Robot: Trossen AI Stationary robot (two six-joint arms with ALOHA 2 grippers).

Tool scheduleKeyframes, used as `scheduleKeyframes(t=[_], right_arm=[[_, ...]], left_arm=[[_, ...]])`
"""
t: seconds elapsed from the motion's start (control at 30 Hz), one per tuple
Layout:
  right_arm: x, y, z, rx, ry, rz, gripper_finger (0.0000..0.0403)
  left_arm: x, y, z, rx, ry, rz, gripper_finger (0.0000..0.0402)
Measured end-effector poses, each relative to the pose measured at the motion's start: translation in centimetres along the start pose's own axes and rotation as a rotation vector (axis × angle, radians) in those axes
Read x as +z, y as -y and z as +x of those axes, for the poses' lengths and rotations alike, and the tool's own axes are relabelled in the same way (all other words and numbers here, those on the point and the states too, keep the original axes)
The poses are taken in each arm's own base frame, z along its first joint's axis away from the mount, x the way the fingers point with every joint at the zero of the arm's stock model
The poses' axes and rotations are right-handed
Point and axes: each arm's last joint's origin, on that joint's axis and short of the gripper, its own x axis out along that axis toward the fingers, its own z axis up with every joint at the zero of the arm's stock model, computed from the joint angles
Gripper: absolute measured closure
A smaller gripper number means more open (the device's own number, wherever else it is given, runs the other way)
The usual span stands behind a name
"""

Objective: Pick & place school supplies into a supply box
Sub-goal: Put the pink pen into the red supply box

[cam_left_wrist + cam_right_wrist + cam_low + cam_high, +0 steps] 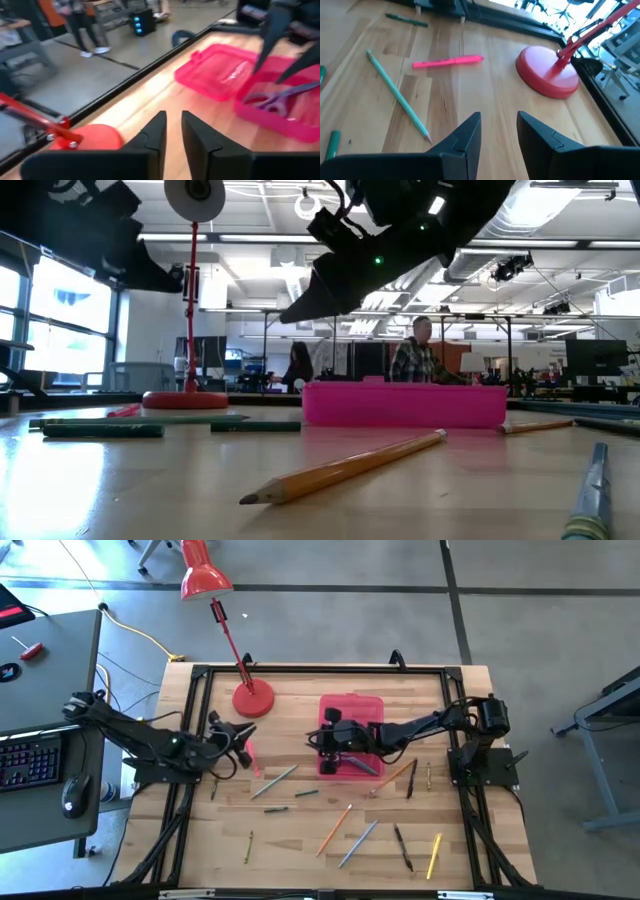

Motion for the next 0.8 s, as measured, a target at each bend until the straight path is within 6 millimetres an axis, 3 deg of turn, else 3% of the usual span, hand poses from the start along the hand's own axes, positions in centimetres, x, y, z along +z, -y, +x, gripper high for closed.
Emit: scheduleKeyframes(t=[0.2, 0.43, 0.57, 0.8], right_arm=[[-0.1, -0.1, 0.0, 0.003, -0.01, 0.046, 0.0298], [-0.1, -0.1, 0.0, 0.003, -0.009, 0.051, 0.0298], [-0.1, -0.1, 0.0, 0.003, -0.009, 0.051, 0.0298], [-0.1, -0.1, 0.0, 0.003, -0.008, 0.051, 0.0298]], left_arm=[[0.0, 0.2, 0.1, 0.004, 0.002, 0.11, 0.0291], [0.4, 0.7, 0.0, -0.154, -0.019, -0.124, 0.0311], [0.1, 1.0, -0.1, -0.29, -0.084, -0.146, 0.0315], [-0.8, 1.0, 0.0, -0.26, -0.16, -0.189, 0.0268]])
